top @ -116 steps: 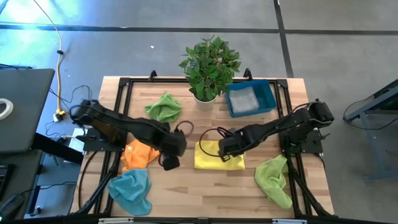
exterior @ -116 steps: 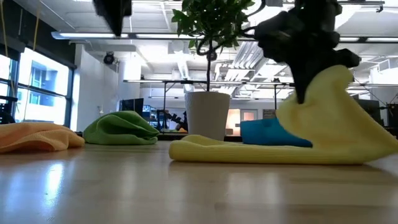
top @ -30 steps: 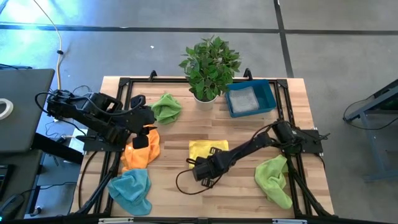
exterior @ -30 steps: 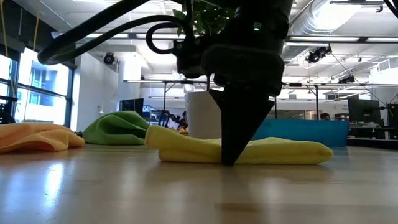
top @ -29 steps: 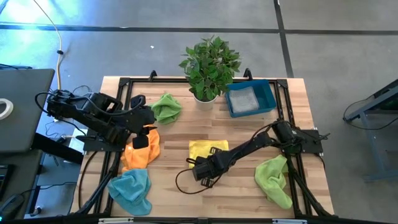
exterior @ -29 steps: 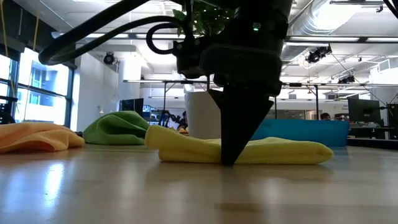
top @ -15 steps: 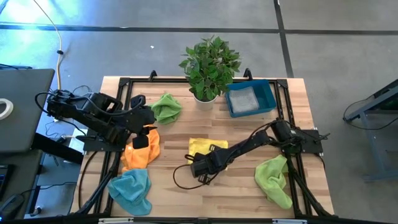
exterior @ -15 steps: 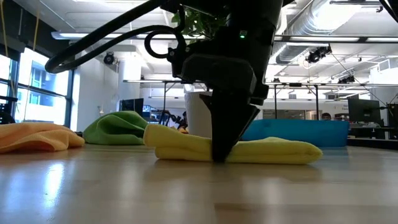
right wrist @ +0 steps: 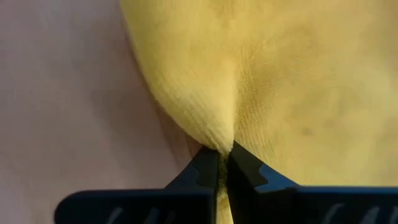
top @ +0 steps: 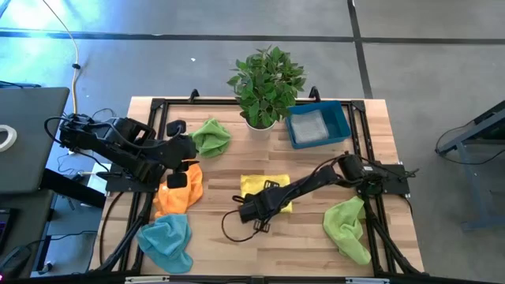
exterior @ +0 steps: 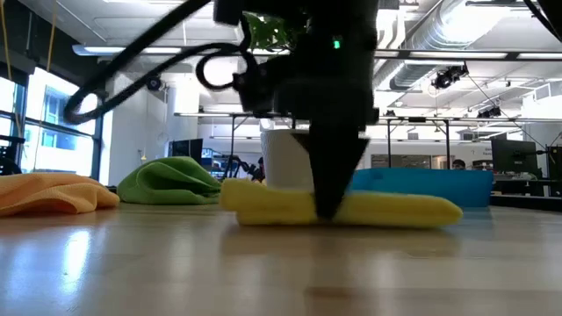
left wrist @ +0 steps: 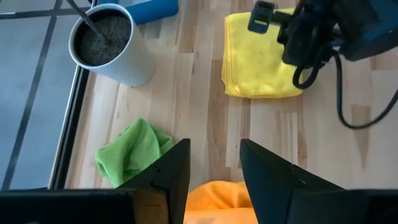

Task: Sort microfiber towel by color & place in baskets
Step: Stack the yellow towel on top of gray towel into the blue bin

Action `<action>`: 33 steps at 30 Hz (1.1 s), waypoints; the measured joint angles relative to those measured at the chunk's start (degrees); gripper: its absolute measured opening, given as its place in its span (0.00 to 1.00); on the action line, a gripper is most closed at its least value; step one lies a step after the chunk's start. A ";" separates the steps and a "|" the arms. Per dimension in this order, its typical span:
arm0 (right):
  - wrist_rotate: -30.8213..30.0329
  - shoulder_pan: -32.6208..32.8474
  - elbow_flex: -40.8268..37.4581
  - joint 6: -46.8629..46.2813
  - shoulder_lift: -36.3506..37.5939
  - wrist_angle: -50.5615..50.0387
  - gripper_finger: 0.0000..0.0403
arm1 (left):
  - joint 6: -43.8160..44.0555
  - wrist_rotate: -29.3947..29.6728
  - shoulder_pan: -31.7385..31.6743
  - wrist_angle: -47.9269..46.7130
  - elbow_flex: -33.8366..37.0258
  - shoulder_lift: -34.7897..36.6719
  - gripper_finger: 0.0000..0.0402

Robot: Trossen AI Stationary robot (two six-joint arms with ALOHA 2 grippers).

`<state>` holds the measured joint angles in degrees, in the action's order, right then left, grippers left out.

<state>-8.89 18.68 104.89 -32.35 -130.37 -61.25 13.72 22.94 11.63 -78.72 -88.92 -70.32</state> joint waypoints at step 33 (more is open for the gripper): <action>-26.41 -20.65 -29.56 13.73 48.51 -20.85 0.00 | -3.37 6.88 -3.16 1.39 0.02 0.00 0.33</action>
<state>-35.30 -1.97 75.33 -18.62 -81.85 -82.10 10.35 29.82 8.47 -77.34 -88.90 -70.32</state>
